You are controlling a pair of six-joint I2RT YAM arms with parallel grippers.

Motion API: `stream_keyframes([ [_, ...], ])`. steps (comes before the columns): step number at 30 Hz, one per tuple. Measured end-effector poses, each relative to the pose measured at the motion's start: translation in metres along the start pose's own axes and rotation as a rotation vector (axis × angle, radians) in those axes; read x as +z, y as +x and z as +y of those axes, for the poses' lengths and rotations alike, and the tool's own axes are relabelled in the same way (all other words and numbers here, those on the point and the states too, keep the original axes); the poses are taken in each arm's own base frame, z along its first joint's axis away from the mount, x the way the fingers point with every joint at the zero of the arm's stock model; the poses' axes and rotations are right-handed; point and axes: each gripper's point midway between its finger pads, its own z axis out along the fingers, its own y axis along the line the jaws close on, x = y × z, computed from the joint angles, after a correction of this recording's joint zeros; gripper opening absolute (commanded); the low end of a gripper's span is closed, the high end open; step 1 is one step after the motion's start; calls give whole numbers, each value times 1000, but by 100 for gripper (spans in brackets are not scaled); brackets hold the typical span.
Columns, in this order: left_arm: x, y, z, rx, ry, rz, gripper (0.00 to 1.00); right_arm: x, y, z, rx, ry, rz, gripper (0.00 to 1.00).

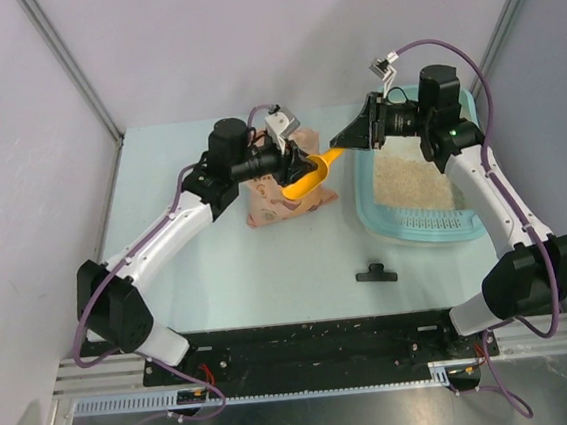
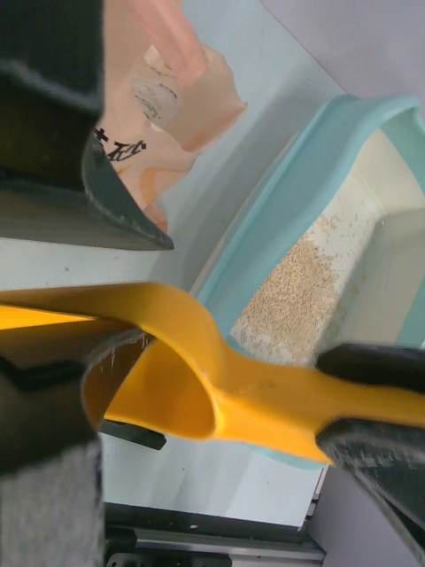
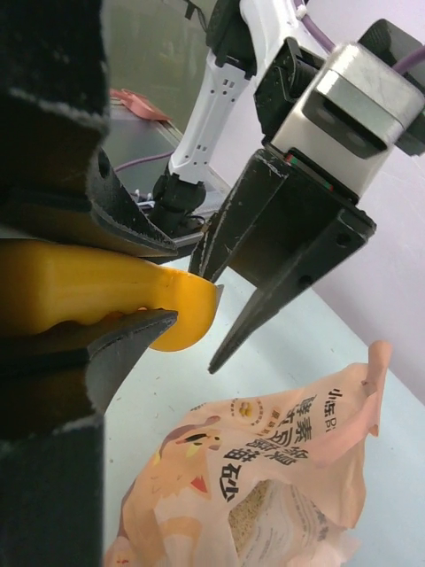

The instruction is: Fill the litter box with clean litter

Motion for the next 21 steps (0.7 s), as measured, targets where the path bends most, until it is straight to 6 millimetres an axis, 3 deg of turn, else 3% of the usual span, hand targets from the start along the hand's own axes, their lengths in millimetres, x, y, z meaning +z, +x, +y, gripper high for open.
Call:
stream_keyframes([
  [4, -1, 3, 10, -13, -15, 5, 51, -6, -4, -5, -7, 8, -11, 0],
  [12, 6, 4, 14, -3, 14, 8, 52, -5, -3, -8, -6, -6, -5, 0],
  [15, 14, 4, 8, 15, 46, 11, 32, 0, -2, -9, -5, -11, -1, 0],
  [16, 17, 4, 5, 24, 57, 11, 14, 1, -1, -10, -6, -12, 0, 0],
  [18, 21, 3, -1, 56, 77, 13, 0, 3, -2, -14, -3, -4, -3, 0],
  [20, 24, 6, -4, 89, 84, 24, 0, 2, -2, -17, 16, 4, -6, 7],
  [21, 24, 7, -4, 102, 82, 25, 0, 1, -2, -18, 19, 8, -5, 16],
])
